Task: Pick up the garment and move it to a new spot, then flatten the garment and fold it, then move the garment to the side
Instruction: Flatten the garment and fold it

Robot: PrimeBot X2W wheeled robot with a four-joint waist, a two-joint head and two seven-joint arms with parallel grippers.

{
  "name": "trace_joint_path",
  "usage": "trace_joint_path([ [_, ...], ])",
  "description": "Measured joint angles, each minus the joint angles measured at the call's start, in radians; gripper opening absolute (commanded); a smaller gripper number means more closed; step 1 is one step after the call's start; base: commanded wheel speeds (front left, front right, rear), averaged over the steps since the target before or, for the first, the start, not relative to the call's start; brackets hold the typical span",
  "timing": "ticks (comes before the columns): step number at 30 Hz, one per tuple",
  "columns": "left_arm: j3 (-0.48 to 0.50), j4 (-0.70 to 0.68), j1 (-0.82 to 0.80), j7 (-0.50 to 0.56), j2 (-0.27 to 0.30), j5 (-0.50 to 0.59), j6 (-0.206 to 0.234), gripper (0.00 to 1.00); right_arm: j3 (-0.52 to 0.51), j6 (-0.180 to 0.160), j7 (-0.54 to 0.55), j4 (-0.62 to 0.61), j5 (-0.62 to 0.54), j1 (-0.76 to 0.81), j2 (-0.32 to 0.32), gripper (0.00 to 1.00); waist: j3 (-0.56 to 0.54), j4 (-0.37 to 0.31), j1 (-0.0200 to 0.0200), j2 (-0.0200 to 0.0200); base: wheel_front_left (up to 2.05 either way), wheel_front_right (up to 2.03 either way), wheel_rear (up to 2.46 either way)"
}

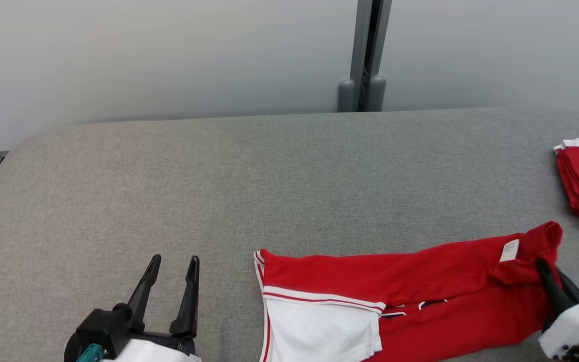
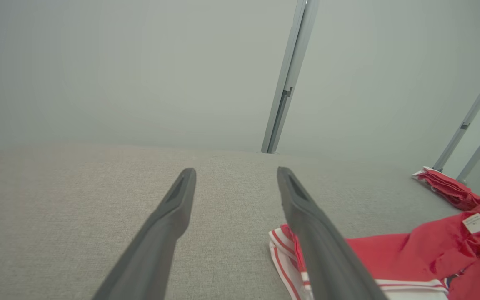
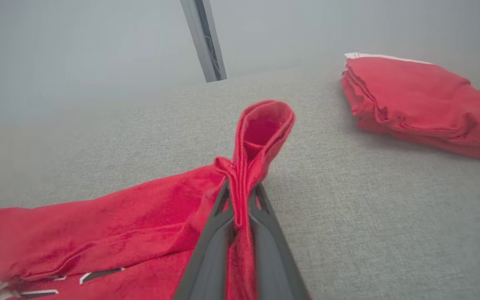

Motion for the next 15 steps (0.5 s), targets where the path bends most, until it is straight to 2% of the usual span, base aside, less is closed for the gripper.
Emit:
trace_joint_path([
  [9,-0.001,0.0,0.009,0.0,-0.001,-0.007,0.011,1.0,0.107,0.0,0.134,-0.319,0.08,0.03,0.028,0.0,-0.037,-0.041,0.0,0.0,0.0,0.0,0.0],
  [15,-0.002,0.002,0.009,0.0,0.0,-0.01,0.011,1.0,0.157,0.0,0.217,-0.457,0.112,0.056,0.099,0.0,-0.038,-0.029,0.0,0.0,0.0,0.0,0.0],
])
